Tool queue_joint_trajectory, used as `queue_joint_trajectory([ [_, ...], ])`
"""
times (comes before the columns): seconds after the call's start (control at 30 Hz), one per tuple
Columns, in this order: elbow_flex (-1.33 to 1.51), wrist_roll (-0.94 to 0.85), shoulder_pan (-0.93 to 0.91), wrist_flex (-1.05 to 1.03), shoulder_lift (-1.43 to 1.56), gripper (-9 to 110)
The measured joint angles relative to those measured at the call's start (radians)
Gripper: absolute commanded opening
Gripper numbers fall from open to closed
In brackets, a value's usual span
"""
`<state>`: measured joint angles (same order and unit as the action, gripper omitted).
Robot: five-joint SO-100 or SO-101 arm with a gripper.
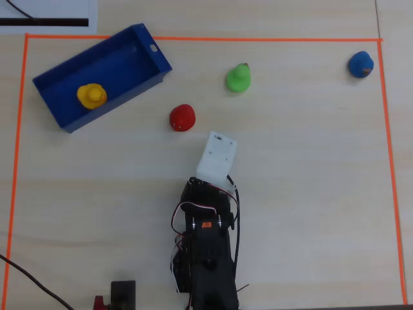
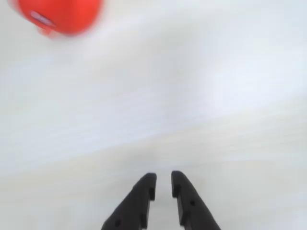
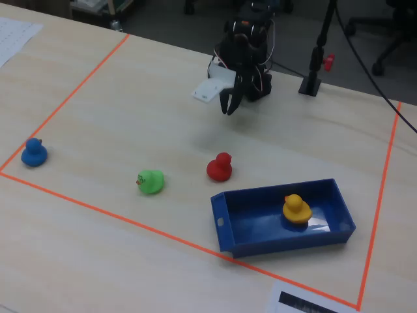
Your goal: Grasp yellow duck and put it into box.
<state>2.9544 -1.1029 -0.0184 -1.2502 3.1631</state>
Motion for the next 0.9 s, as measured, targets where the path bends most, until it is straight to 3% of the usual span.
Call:
queue_joint_trajectory([
  [0.2,0.164,-0.043,-0.02,-0.009,0.138,0],
  [0.9,0.164,-0.071,-0.025,-0.026,0.149,2],
])
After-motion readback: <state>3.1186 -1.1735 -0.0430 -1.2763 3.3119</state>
